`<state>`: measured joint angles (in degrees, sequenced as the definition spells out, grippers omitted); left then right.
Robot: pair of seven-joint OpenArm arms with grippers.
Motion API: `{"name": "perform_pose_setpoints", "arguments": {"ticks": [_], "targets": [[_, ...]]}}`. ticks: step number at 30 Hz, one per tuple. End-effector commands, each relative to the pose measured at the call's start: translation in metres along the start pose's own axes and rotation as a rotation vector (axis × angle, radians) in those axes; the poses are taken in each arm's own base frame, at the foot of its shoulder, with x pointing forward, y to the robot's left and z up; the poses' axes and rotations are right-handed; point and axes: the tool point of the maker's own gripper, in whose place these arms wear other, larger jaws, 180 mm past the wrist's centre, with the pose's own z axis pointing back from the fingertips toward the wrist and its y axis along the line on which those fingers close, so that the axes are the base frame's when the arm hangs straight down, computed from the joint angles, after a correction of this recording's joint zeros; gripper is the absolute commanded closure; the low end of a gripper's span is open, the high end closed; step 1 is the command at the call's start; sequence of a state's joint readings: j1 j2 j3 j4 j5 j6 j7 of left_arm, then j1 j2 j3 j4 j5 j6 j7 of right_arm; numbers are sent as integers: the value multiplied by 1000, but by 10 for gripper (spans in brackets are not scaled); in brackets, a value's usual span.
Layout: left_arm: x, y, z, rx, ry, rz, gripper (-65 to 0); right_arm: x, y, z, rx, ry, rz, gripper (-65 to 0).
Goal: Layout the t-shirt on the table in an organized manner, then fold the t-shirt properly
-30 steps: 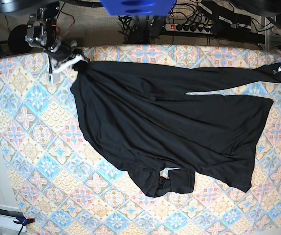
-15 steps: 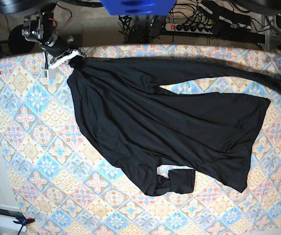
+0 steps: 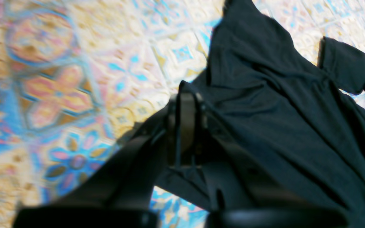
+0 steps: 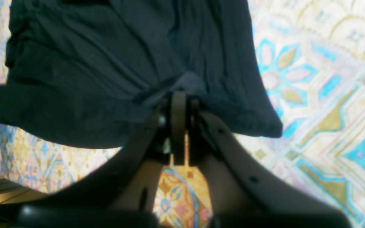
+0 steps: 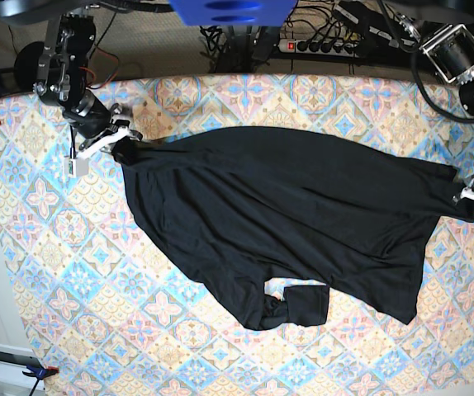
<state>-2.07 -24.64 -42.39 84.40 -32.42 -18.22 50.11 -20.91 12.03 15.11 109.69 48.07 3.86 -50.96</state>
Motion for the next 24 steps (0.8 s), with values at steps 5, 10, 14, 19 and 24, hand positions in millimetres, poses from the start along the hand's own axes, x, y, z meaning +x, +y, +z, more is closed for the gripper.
{"name": "perform_pose_setpoints", "arguments": {"ticks": [5, 10, 14, 19, 24], "targets": [[3, 2, -17, 11, -34, 8, 0, 13, -3, -4, 5, -32, -2, 0], [-28, -14, -40, -14, 42, -55, 0, 14, -2, -4, 7, -34, -1, 0], [-40, -12, -44, -9, 71, -61, -5, 13, -2, -4, 6, -32, -4, 0], [-35, 1, -42, 41, 74, -37, -139, 11, -3, -4, 5, -30, -5, 0], [-29, 14, -32, 43, 88, -6, -257, 11, -3, -4, 5, -30, -5, 0]]}}
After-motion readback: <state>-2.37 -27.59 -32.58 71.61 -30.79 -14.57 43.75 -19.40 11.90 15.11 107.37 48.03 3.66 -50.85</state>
